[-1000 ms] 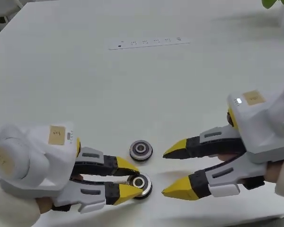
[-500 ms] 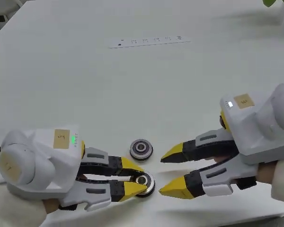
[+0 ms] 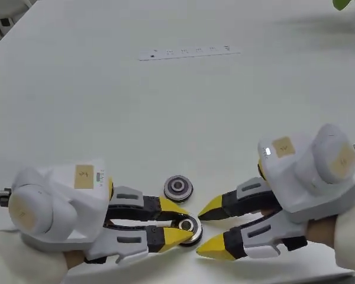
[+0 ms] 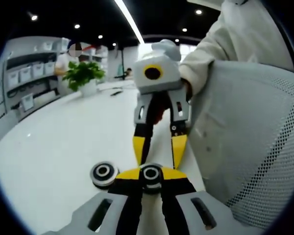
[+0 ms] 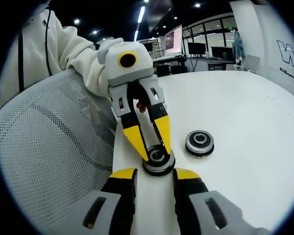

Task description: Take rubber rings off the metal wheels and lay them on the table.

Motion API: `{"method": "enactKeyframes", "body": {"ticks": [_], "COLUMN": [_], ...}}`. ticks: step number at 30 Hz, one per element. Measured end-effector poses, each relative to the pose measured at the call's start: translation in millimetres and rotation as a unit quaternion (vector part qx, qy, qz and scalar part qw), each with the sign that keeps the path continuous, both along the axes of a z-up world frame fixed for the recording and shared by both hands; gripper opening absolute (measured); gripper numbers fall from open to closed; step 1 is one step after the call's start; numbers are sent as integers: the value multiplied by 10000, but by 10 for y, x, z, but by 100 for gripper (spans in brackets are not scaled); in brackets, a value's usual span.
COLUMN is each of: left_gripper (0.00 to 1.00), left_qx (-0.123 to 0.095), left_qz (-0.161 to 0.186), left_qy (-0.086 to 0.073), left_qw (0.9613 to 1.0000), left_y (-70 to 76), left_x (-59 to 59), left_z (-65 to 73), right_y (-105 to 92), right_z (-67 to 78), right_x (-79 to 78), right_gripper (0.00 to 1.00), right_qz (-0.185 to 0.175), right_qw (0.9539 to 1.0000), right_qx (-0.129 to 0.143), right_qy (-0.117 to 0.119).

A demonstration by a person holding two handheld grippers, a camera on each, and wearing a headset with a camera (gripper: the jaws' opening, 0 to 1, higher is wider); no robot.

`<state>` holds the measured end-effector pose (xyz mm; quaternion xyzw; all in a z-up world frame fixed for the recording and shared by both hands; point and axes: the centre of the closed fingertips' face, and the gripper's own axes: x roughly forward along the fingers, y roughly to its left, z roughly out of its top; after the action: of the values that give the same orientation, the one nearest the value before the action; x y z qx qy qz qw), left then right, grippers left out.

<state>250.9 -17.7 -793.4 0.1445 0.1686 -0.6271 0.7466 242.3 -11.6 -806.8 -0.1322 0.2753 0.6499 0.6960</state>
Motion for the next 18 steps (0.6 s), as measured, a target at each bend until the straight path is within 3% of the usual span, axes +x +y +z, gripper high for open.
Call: {"method": "enactKeyframes", "body": {"ticks": [6,18], "left_gripper": [14,14], "left_qx": [-23,-40], "left_qz": [-7,-9], "left_qy": [-3,-36], "left_qw": [10000,10000], "left_y": [-21,-28], "left_x": [3,6], "left_z": [4,9], "right_y": [-13,-41], "right_z": [3,-5], "right_x": [29,51], "right_gripper": [24,19], "right_qz": [-62,44], "right_qw": [10000,9996], "right_qx": [30,-35], "right_qy": [-5,-274]}}
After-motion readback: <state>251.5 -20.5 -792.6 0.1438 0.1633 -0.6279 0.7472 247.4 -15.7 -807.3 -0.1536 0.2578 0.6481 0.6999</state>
